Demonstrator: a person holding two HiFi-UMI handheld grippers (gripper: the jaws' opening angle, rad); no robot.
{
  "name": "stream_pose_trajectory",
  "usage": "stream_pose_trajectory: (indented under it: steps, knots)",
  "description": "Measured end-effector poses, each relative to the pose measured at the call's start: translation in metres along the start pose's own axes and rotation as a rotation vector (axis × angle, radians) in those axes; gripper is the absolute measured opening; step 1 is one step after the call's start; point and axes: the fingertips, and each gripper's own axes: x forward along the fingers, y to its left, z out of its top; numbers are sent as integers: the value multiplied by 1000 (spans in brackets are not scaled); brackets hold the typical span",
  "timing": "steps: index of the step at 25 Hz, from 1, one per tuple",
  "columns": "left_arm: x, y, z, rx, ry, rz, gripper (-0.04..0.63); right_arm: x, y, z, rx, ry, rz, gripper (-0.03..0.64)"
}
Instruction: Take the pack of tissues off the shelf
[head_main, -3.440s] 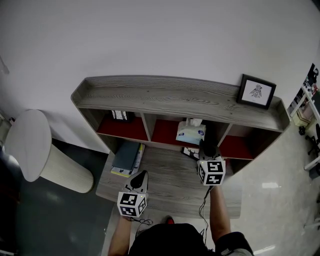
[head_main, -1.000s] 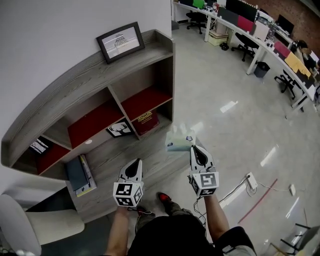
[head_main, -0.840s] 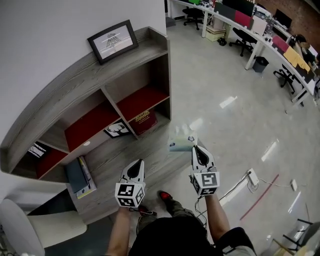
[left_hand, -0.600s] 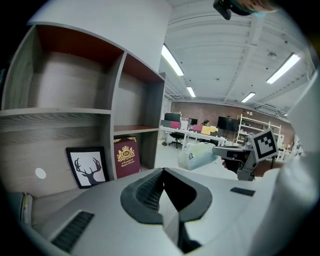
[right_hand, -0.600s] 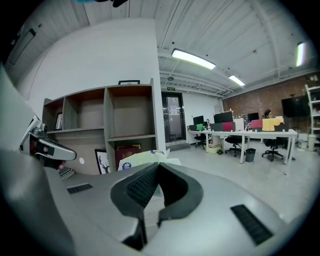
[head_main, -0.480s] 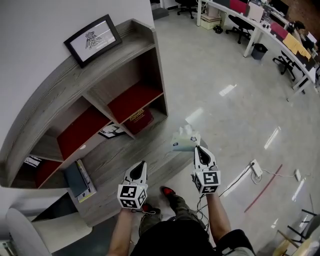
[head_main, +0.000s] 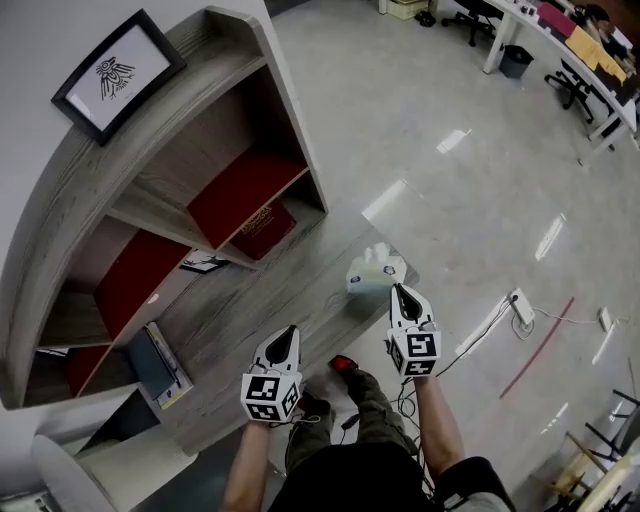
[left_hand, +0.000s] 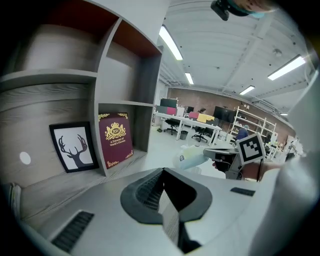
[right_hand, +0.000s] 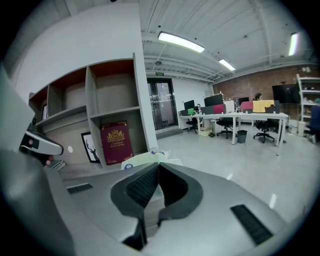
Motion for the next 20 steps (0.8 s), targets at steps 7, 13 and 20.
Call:
stream_pose_trajectory:
  steps: [7, 13, 20]
  knots:
    - [11, -3, -13, -3, 36, -11, 7, 12, -8, -30, 16, 45, -9, 29]
    - [15, -6, -12, 4, 41, -18, 8, 19, -6, -46, 3, 64, -22, 29]
    - [18, -6, -12, 6, 43, -23, 7, 20, -5, -59, 16, 84, -26, 31]
